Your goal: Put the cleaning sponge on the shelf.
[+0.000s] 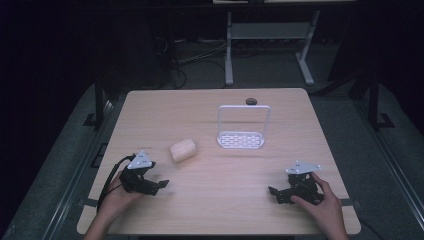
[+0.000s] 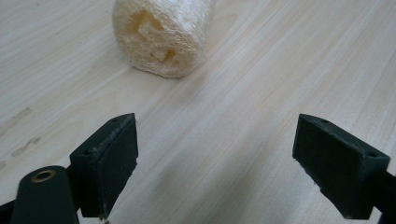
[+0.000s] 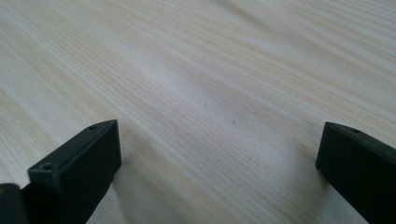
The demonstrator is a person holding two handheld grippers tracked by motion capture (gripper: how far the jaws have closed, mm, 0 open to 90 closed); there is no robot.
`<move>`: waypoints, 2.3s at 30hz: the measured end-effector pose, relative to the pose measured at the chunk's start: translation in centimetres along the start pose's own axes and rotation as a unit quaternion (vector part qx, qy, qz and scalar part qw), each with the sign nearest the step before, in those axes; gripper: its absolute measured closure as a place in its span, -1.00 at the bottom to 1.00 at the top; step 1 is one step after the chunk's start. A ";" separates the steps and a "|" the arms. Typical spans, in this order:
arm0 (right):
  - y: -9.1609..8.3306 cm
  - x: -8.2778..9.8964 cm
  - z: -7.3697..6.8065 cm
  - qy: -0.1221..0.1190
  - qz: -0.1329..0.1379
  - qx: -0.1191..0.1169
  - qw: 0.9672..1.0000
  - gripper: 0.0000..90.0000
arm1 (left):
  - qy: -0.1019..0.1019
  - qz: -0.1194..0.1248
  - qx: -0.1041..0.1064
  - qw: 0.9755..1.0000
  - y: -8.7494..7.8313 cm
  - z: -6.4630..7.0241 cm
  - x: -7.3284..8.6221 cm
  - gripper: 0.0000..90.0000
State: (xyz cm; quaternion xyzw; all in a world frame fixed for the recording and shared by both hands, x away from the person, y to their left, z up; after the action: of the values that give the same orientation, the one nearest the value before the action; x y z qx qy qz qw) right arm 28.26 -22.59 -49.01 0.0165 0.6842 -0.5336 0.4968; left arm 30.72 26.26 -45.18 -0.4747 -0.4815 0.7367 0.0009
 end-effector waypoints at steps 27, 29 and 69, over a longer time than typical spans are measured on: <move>0.0 0.0 0.0 0.000 0.000 0.000 1.000 -1.00 | 0.012 -0.014 -0.006 1.000 -0.1 -1.4 -2.5 -0.70; 0.0 0.0 0.0 0.000 0.000 0.000 1.000 -1.00 | 0.009 -0.010 -0.005 1.000 0.0 -1.5 -2.8 -0.70; 0.0 0.0 0.0 0.000 0.000 0.000 1.000 -1.00 | 0.038 -0.010 0.002 0.999 2.6 -2.4 -8.7 -0.70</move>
State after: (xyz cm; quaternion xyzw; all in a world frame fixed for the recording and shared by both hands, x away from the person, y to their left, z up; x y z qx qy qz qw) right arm 28.27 -22.59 -49.02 0.0167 0.6843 -0.5336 0.4967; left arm 38.33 22.55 -41.21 -0.4978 -0.4843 0.7190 0.0273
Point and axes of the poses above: each handheld gripper's, and its own axes: y roughly forward along the jaws, x roughly out of its underside, z roughly to its right, the point moved 1 cm from there along y, roughly forward along the jaws, and after that the axes turned 8 degrees about -y, right-handed, at the moved point
